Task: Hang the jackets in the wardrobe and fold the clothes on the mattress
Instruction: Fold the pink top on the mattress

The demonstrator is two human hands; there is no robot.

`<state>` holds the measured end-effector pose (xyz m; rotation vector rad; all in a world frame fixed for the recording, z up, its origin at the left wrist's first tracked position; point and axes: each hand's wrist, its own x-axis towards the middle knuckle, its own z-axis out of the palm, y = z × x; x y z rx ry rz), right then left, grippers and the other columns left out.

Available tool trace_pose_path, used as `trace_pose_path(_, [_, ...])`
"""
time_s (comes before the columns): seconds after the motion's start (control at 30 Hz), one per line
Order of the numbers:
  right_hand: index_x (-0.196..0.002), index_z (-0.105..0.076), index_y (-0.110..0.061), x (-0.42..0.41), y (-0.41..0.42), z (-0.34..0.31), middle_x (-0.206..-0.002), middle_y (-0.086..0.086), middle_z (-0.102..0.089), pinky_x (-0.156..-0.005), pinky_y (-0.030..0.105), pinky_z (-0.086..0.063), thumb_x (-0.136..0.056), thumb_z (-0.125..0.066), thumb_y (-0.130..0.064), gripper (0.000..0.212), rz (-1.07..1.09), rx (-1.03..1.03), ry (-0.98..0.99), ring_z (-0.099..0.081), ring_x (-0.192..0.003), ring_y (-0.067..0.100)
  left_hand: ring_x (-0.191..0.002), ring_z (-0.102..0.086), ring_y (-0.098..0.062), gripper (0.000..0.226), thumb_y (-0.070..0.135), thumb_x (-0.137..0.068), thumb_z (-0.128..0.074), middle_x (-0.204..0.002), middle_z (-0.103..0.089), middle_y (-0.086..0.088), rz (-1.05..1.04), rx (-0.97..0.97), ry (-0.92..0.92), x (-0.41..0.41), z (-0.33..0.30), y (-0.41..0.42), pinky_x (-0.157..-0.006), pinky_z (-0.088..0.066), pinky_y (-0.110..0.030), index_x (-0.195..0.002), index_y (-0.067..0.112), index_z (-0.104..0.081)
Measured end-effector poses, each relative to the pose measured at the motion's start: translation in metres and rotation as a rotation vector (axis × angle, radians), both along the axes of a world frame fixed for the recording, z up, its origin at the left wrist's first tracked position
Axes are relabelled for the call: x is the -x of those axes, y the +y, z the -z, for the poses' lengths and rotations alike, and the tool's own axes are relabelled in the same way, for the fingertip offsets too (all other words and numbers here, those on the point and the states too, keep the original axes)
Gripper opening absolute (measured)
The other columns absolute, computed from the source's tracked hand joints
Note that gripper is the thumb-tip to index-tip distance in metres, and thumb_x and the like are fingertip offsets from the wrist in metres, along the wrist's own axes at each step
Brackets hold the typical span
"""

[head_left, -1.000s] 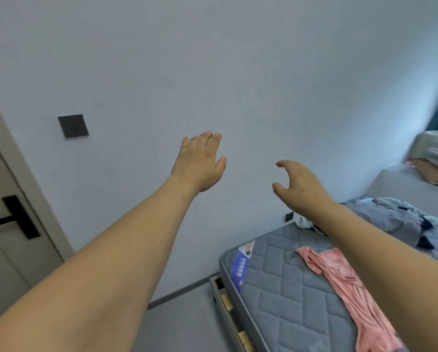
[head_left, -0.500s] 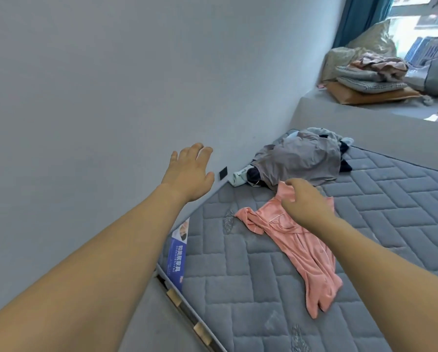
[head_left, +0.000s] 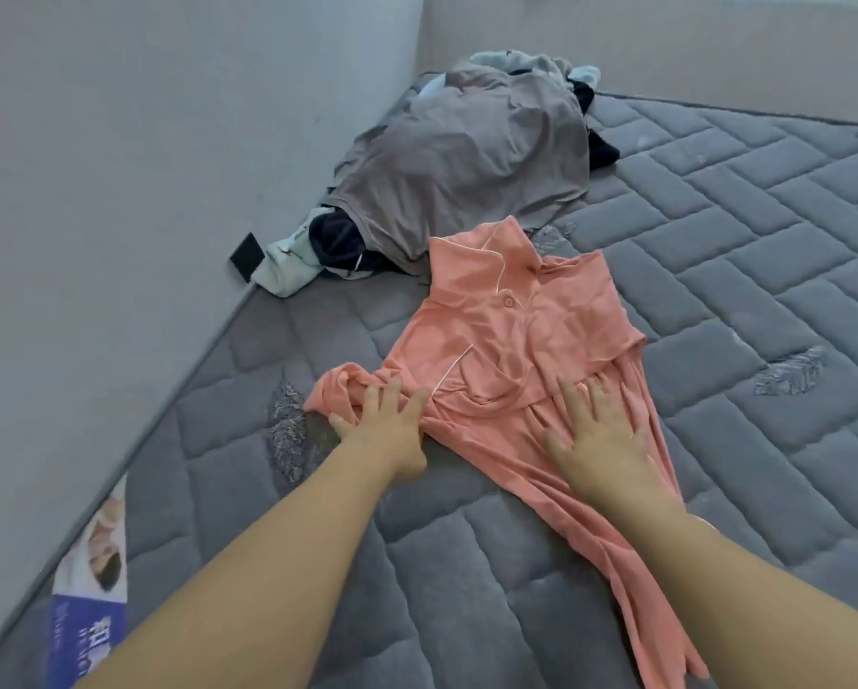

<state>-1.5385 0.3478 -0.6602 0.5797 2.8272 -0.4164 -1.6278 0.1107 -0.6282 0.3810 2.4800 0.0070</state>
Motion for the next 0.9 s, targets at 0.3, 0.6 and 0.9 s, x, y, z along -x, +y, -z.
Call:
trace_pose_path(0.3, [-0.154, -0.022, -0.035, -0.008, 0.013, 0.139, -0.164, 0.005, -0.011, -0.115, 0.065, 0.004, -0.085, -0.034, -0.064, 0.076, -0.013, -0.301, 0.15, -0.009, -0.15, 0.034, -0.116, 0.063, -0.035, 0.124, 0.023, -0.057, -0.048, -0.126, 0.069, 0.003, 0.077, 0.158, 0.028, 0.022, 0.135, 0.042, -0.071, 0.019, -0.084, -0.117, 0.047, 0.057])
trace_pose_path(0.6, [-0.154, -0.023, -0.036, -0.007, 0.013, 0.137, -0.164, 0.006, -0.014, -0.114, 0.067, -0.001, -0.084, -0.039, -0.063, 0.077, 0.01, -0.271, 0.126, -0.012, -0.15, 0.036, -0.121, 0.06, -0.038, 0.125, 0.025, -0.064, -0.054, -0.133, 0.065, -0.001, 0.061, 0.214, -0.002, 0.023, 0.13, 0.046, -0.082, 0.01, -0.089, -0.114, 0.047, 0.058])
trace_pose_path(0.9, [-0.152, -0.034, -0.033, -0.008, 0.011, 0.132, -0.163, 0.007, -0.019, -0.115, 0.065, -0.001, -0.086, -0.039, -0.06, 0.071, 0.015, -0.242, 0.164, -0.014, -0.149, 0.036, -0.118, 0.061, -0.039, 0.121, 0.025, -0.068, -0.052, -0.131, 0.066, -0.002, 0.051, 0.25, -0.001, 0.022, 0.133, 0.048, -0.088, 0.003, -0.09, -0.113, 0.044, 0.058])
